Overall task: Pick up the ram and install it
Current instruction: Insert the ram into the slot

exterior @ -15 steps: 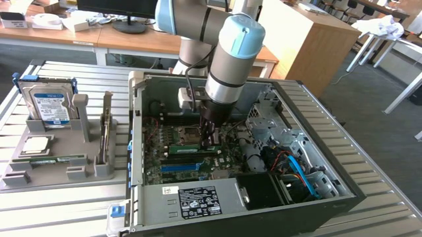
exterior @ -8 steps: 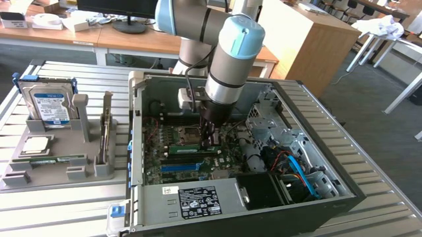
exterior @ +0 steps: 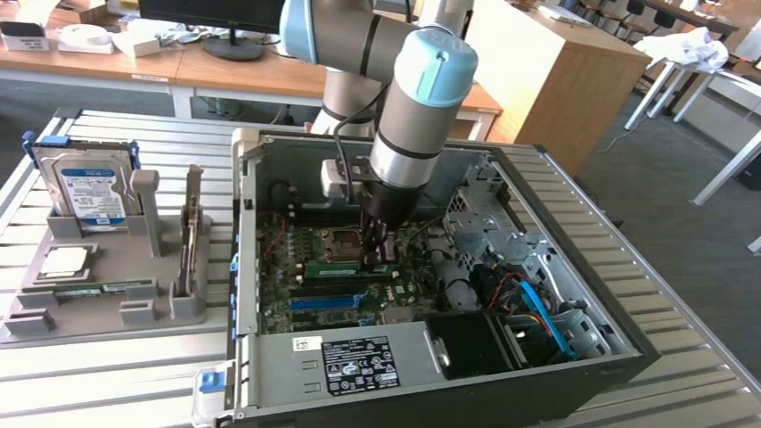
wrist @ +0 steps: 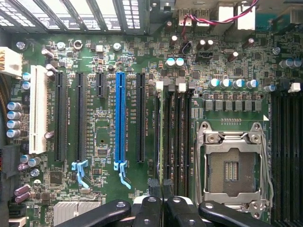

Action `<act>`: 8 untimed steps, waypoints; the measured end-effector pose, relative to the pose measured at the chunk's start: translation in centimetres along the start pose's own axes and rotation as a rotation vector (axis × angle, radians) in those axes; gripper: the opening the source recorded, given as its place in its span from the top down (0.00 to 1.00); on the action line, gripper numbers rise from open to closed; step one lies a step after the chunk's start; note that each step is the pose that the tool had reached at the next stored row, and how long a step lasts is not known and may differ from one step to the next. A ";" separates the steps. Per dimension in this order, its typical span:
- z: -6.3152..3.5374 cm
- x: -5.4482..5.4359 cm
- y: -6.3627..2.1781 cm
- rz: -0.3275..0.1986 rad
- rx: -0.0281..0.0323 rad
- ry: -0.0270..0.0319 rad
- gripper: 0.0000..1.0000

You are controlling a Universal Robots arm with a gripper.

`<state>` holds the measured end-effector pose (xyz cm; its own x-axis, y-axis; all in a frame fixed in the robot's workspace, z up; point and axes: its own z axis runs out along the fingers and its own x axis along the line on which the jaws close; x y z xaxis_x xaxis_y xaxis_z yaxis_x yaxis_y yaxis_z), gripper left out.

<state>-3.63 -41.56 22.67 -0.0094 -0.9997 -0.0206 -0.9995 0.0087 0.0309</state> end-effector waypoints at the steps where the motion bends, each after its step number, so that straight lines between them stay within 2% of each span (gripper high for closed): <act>1: 0.00 0.0 0.00 -0.001 0.0000 0.0001 0.89; 8: -0.01 0.0 0.00 -0.007 -0.0003 0.0004 0.89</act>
<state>-3.63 -41.56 22.68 -0.0024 -0.9998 -0.0204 -0.9995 0.0017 0.0310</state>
